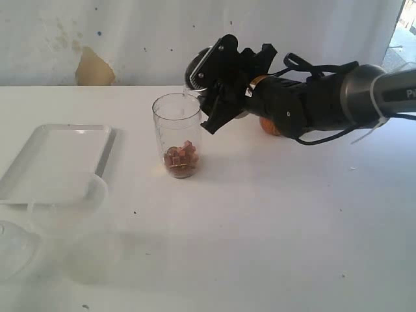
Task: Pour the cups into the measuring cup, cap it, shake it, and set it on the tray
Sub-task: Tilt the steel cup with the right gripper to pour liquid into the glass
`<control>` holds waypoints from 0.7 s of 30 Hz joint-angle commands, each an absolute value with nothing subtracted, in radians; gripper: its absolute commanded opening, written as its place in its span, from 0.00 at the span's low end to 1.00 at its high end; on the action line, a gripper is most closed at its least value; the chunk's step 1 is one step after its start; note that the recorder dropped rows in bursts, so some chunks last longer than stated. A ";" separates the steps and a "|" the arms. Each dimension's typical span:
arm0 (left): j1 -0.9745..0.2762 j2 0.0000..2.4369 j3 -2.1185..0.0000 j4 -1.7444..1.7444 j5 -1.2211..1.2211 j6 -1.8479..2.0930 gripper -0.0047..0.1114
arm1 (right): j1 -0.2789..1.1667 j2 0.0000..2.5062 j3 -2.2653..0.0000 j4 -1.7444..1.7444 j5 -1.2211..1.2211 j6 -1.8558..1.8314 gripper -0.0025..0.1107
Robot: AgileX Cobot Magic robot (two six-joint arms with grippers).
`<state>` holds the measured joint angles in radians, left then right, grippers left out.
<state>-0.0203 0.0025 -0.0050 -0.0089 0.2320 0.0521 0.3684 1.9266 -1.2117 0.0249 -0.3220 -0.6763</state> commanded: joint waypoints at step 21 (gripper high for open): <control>-0.023 0.000 0.000 -0.007 0.232 0.050 0.05 | 0.367 1.911 -1.282 0.026 -0.407 -0.764 0.02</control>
